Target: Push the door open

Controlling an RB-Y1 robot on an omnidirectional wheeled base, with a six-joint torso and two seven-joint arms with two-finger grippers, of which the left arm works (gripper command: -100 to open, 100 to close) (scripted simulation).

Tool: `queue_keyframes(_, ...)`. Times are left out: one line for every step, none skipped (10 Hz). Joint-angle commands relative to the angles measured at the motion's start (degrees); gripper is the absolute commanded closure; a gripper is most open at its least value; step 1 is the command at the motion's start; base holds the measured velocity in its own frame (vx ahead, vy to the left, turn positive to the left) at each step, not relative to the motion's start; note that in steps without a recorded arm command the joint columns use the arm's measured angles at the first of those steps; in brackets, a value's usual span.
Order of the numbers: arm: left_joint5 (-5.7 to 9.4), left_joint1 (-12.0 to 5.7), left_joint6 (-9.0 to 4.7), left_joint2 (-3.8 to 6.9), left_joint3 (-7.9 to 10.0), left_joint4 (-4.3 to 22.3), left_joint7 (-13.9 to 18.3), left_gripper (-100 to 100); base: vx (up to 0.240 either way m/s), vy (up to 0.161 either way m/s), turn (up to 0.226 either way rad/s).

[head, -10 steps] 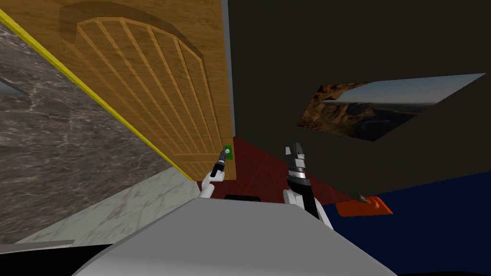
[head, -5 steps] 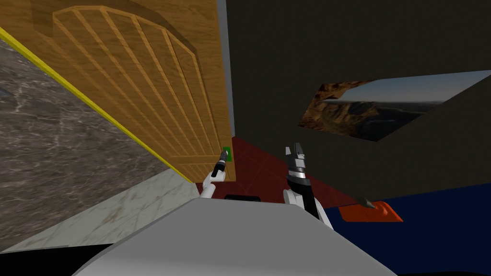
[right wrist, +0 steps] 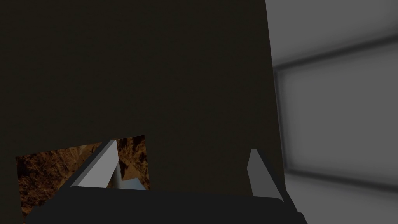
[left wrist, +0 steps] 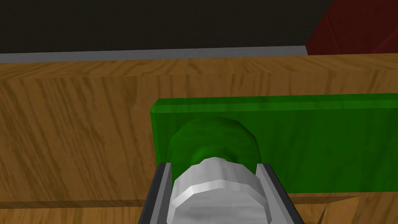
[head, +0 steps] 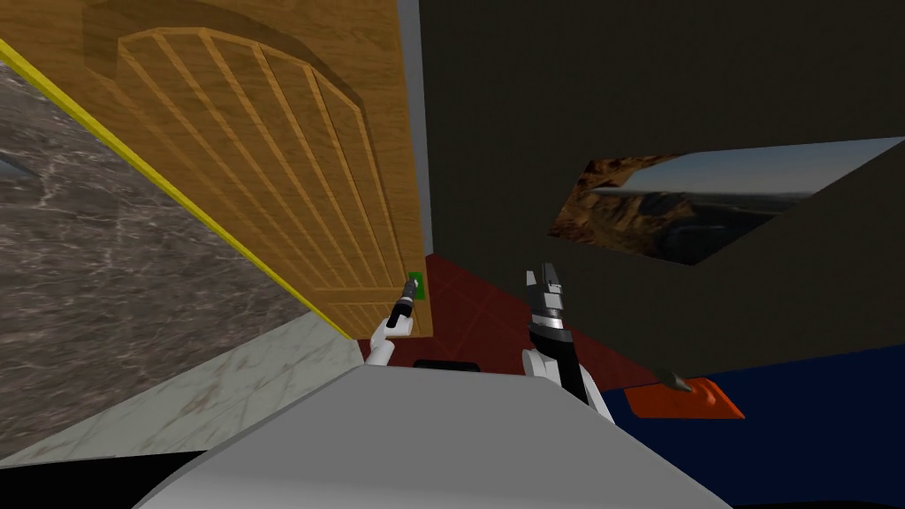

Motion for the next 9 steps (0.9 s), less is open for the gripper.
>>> queue_keyframes(0.20, -0.55, 0.04, 0.80, 1.52, -0.48, -0.42, 100, 0.187, -0.100, 0.102)
queue_keyframes(0.36, -0.61, 0.16, 1.08, 2.22, -0.54, -0.53, 100, 0.206, -0.079, 0.072)
queue_keyframes(0.53, -0.67, 0.29, 1.25, 2.96, -0.61, -0.64, 100, 0.177, -0.090, 0.066)
queue_keyframes(0.70, -0.73, 0.42, 1.29, 3.71, -0.68, -0.75, 100, 0.200, -0.091, 0.055)
queue_keyframes(0.87, -0.79, 0.55, 1.20, 4.47, -0.74, -0.87, 100, 0.232, -0.089, 0.093)
queue_keyframes(1.03, -0.85, 0.68, 0.97, 5.20, -0.81, -0.98, 100, 0.210, -0.112, 0.105)
queue_keyframes(1.19, -0.90, 0.80, 0.64, 5.90, -0.87, -1.08, 100, 0.171, -0.102, 0.086)
queue_keyframes(1.39, -0.98, 0.95, -0.01, 6.82, -0.95, -1.22, 100, 0.170, -0.093, 0.108)
queue_keyframes(1.51, -1.02, 1.04, -0.48, 7.32, -1.00, -1.30, 100, 0.172, -0.120, 0.092)
